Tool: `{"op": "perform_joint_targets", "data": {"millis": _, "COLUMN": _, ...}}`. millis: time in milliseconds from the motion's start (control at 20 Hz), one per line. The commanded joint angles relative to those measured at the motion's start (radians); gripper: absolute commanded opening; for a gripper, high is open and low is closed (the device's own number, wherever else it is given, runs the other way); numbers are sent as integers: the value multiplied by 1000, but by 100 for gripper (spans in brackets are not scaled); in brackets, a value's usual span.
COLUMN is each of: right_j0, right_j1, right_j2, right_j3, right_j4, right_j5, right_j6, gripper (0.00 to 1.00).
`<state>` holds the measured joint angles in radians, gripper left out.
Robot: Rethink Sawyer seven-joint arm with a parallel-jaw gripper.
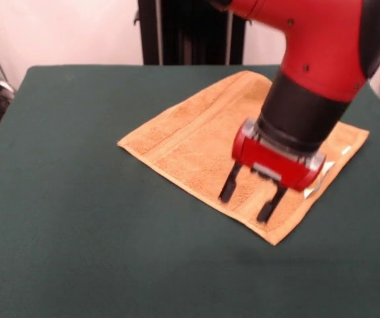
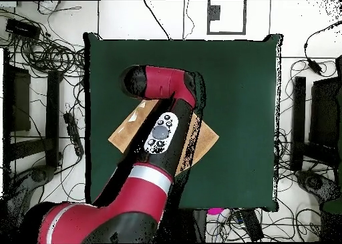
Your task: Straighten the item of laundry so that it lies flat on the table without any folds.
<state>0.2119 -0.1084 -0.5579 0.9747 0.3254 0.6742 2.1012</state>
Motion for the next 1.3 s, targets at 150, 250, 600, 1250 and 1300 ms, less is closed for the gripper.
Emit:
{"op": "perform_joint_targets", "data": {"millis": 150, "right_j0": 94, "right_j1": -242, "right_j2": 26, "right_j3": 222, "right_j4": -9, "right_j5": 453, "right_j6": 164, "gripper": 100}}
{"op": "perform_joint_targets", "data": {"millis": 250, "right_j0": 103, "right_j1": -276, "right_j2": 9, "right_j3": 239, "right_j4": -30, "right_j5": 540, "right_j6": 154, "gripper": 100}}
{"op": "perform_joint_targets", "data": {"millis": 600, "right_j0": 108, "right_j1": -330, "right_j2": 56, "right_j3": 470, "right_j4": -1, "right_j5": 467, "right_j6": 179, "gripper": 100}}
{"op": "perform_joint_targets", "data": {"millis": 1250, "right_j0": 58, "right_j1": -241, "right_j2": 176, "right_j3": 674, "right_j4": 78, "right_j5": -53, "right_j6": 242, "gripper": 100}}
{"op": "perform_joint_targets", "data": {"millis": 1300, "right_j0": 56, "right_j1": -234, "right_j2": 182, "right_j3": 678, "right_j4": 82, "right_j5": -72, "right_j6": 247, "gripper": 100}}
